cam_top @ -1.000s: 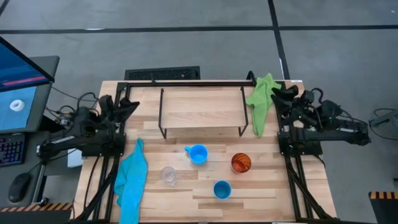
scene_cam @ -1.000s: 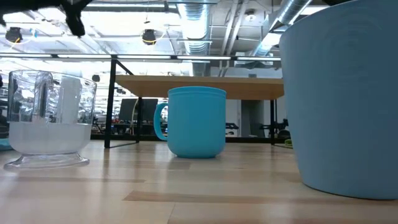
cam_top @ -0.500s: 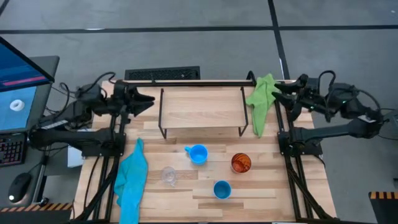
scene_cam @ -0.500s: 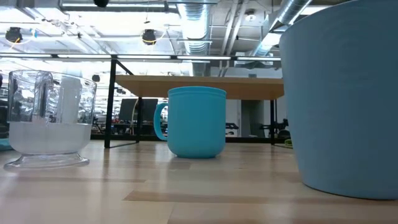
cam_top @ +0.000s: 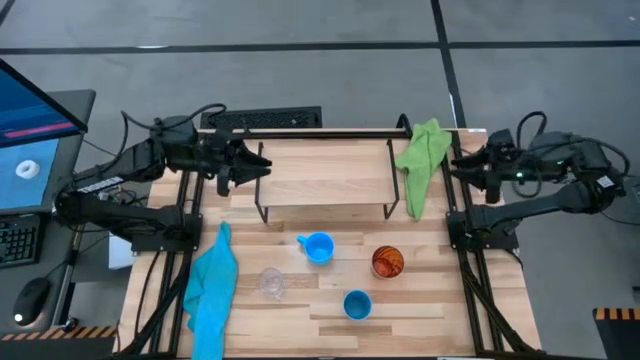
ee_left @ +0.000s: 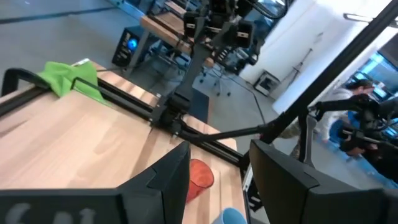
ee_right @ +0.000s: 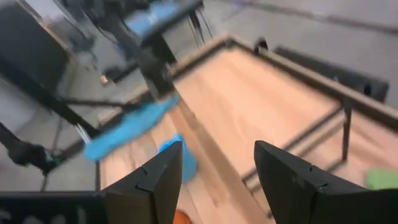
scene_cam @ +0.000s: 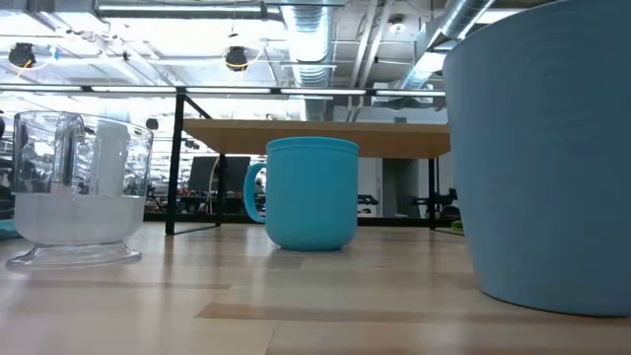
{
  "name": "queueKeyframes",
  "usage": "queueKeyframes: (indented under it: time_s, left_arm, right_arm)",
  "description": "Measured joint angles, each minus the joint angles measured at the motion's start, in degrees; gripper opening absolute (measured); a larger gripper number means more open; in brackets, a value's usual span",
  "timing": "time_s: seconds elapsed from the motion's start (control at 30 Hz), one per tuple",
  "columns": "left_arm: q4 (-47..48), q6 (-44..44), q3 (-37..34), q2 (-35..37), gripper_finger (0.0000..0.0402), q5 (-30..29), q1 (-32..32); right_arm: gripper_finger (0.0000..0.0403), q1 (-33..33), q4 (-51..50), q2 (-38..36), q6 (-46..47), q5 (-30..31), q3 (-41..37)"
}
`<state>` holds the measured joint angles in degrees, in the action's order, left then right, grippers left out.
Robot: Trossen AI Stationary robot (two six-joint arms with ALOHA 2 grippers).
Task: Stack small to large cups/mugs on shelf
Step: Put the orange cup on the shelf
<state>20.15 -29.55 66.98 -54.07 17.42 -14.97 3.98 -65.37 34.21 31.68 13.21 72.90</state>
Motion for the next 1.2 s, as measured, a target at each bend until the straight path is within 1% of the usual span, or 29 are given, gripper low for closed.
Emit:
queueKeyframes:
  time_s: [0.23,0.4,0.63,0.77,0.9,1.0,1.2]
  left_arm:
    - [3.2,0.0,0.0,-0.4,0.0158,0.1,0.0]
    - [6.2,0.0,0.0,-0.2,0.0158,0.1,0.0]
    - [6.9,2.6,0.0,-0.4,0.0158,-0.1,0.0]
    - [6.9,3.7,0.0,-0.4,0.0158,-0.1,0.0]
    - [7.2,5.0,0.0,-0.4,0.0158,-0.2,0.0]
    - [7.6,5.5,0.0,-0.4,0.0158,-0.2,0.0]
    - [7.6,6.5,0.0,-0.4,0.0158,-0.2,0.0]
  right_arm:
    - [0.0223,1.5,-7.6,8.1,2.9,-2.0,-0.1]
    - [0.0223,2.7,-8.2,12.4,2.9,-2.9,-0.1]
    - [0.0223,3.4,-8.7,14.4,3.2,-2.9,-0.1]
    - [0.0223,3.4,-9.2,14.7,8.5,-2.8,-0.1]
    - [0.0223,3.4,-9.5,16.1,9.1,-2.7,-0.1]
    - [0.0223,3.4,-9.6,18.9,8.7,-2.9,-0.1]
    - [0.0223,3.7,-11.8,26.5,7.5,-6.0,-0.1]
